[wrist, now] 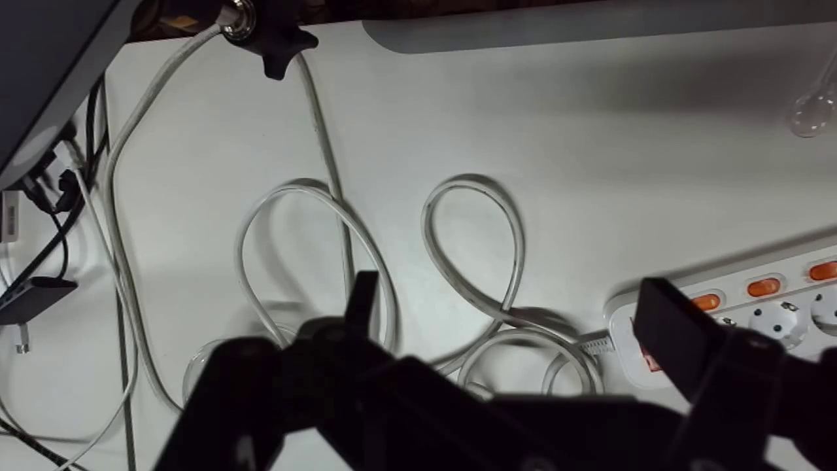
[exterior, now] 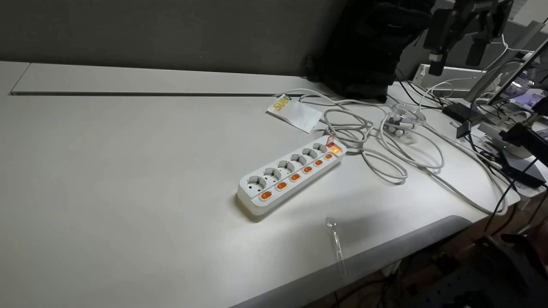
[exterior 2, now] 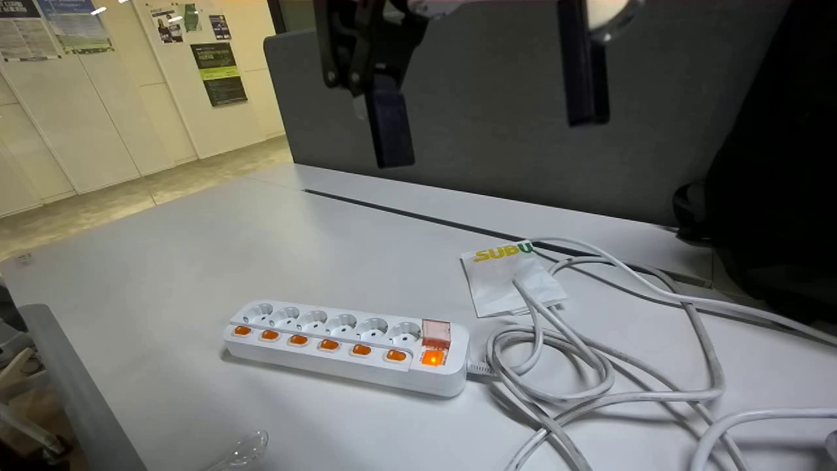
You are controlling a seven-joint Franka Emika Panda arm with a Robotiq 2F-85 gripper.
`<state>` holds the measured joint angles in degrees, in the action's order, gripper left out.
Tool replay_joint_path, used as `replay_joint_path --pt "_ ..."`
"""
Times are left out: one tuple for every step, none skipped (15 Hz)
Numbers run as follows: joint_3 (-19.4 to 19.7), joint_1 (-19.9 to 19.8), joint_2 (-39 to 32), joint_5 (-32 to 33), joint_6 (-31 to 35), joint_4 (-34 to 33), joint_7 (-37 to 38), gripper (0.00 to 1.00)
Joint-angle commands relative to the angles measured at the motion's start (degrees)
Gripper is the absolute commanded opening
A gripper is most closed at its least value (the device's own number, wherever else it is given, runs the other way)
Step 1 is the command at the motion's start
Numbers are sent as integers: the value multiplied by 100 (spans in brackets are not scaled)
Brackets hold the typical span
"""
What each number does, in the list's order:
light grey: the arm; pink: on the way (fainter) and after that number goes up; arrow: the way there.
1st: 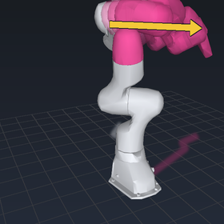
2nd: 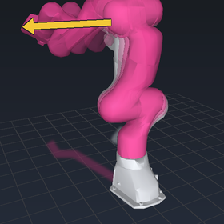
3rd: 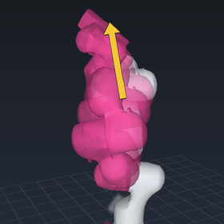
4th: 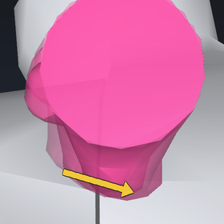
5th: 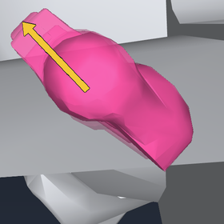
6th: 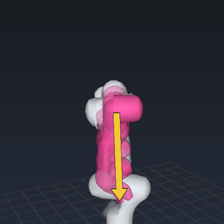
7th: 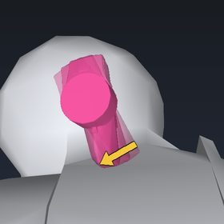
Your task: Turn on the middle switch
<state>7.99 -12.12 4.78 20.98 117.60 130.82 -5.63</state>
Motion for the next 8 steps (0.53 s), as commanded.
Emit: replay_joint_path --pt "70 73 1 4 -12 -7 3 100" --pt "70 73 1 4 -12 -7 3 100" --pt "70 73 1 4 -12 -7 4 100" --pt "70 73 1 4 -12 -7 4 100" --pt "24 106 -81 100 -39 -37 131 100" --pt "-7 136 -135 146 -31 -49 224 100" --pt "-48 184 -211 193 -35 -63 281 100" --pt "-105 249 -301 288 -36 -70 397 100"
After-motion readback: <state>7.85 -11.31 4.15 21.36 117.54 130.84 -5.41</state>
